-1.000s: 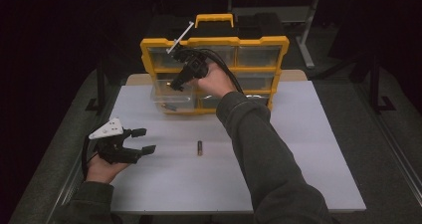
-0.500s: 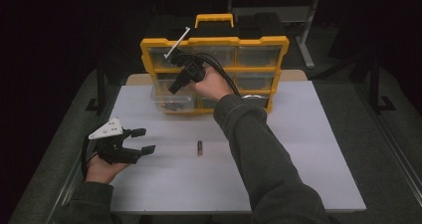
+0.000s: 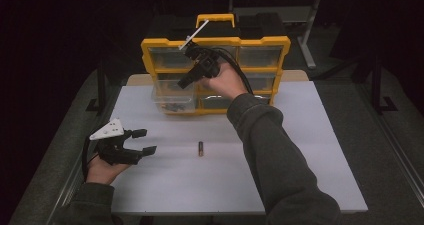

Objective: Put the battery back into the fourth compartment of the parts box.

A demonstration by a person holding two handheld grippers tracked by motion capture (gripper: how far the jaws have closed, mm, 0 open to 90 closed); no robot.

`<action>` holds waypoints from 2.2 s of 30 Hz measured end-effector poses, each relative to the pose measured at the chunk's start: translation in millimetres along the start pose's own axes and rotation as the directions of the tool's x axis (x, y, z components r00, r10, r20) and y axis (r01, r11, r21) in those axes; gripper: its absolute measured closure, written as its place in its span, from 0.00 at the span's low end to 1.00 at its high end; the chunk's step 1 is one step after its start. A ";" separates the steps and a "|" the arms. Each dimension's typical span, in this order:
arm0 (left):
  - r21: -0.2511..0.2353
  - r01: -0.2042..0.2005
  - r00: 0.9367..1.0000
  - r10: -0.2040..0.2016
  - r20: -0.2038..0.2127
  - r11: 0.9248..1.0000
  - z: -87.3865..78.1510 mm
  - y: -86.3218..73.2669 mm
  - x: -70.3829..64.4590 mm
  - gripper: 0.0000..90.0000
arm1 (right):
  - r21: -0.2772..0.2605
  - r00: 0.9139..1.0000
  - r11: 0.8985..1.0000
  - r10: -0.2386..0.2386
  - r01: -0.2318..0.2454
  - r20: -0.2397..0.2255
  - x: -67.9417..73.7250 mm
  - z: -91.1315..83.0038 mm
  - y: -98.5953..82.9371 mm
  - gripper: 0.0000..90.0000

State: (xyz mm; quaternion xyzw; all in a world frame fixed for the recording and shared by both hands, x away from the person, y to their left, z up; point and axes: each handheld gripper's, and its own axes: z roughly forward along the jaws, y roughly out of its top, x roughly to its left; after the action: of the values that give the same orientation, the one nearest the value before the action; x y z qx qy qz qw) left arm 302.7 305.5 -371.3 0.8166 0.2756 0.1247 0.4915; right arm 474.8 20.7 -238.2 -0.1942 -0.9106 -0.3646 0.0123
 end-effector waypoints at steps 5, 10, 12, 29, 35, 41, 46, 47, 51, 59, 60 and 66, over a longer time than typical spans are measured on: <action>0.002 -0.001 1.000 0.001 0.001 1.000 1.0 0.2 -0.8 0.29 | -0.036 1.000 0.999 0.001 -0.001 0.007 -0.4 -17.1 -11.0 0.75; 0.008 0.001 1.000 -0.001 -0.001 1.000 0.9 0.2 -0.9 0.28 | -0.043 1.000 0.999 0.026 -0.025 0.018 -1.4 -28.0 -25.6 0.73; 0.008 0.002 1.000 -0.002 -0.001 1.000 1.0 0.2 -0.9 0.28 | -0.048 0.999 0.998 0.035 -0.034 0.022 -1.6 -32.0 -30.4 0.73; 0.004 0.011 1.000 -0.011 -0.004 1.000 0.9 0.2 -1.4 0.28 | -0.055 0.995 0.994 0.094 -0.093 0.018 -7.2 -40.3 -78.2 0.66; 0.004 0.009 1.000 -0.009 -0.005 1.000 0.8 0.2 -1.3 0.28 | -0.054 0.994 0.993 0.108 -0.107 0.015 -8.9 -37.2 -93.5 0.64; 0.006 0.007 1.000 -0.007 -0.008 1.000 0.5 0.3 -1.1 0.28 | -0.049 0.996 0.995 0.090 -0.090 0.016 -7.7 -30.3 -106.0 0.63; 0.008 0.010 1.000 -0.009 -0.010 1.000 0.4 0.3 -1.2 0.28 | -0.042 0.995 0.994 0.100 -0.099 0.007 -7.0 -23.8 -113.7 0.62; 0.009 0.008 1.000 -0.008 -0.010 1.000 0.4 0.3 -1.1 0.28 | -0.041 0.995 0.994 0.100 -0.099 0.004 -6.7 -22.4 -115.3 0.62; 0.008 0.009 1.000 -0.009 -0.010 1.000 0.3 0.2 -1.0 0.28 | -0.033 0.995 0.994 0.104 -0.104 0.006 -3.9 -18.0 -118.9 0.62; 0.008 0.008 1.000 -0.008 -0.011 1.000 -0.1 0.3 -0.7 0.28 | -0.027 0.995 0.994 0.104 -0.104 -0.013 1.4 -6.5 -126.9 0.60; 0.008 0.007 1.000 -0.006 -0.012 1.000 -0.2 0.3 -0.7 0.28 | -0.026 0.994 0.994 0.104 -0.105 -0.013 2.0 -5.2 -127.7 0.60; 0.008 0.008 1.000 -0.007 -0.011 1.000 -0.4 0.2 -0.5 0.28 | -0.010 0.991 0.991 0.132 -0.132 -0.018 6.4 7.1 -135.2 0.56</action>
State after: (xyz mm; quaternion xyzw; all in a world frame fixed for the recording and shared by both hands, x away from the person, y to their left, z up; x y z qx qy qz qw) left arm 302.2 305.5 -370.9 0.8170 0.2818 0.1261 0.4870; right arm 420.8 -61.4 -331.4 -0.2509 -0.8936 -0.3697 0.0431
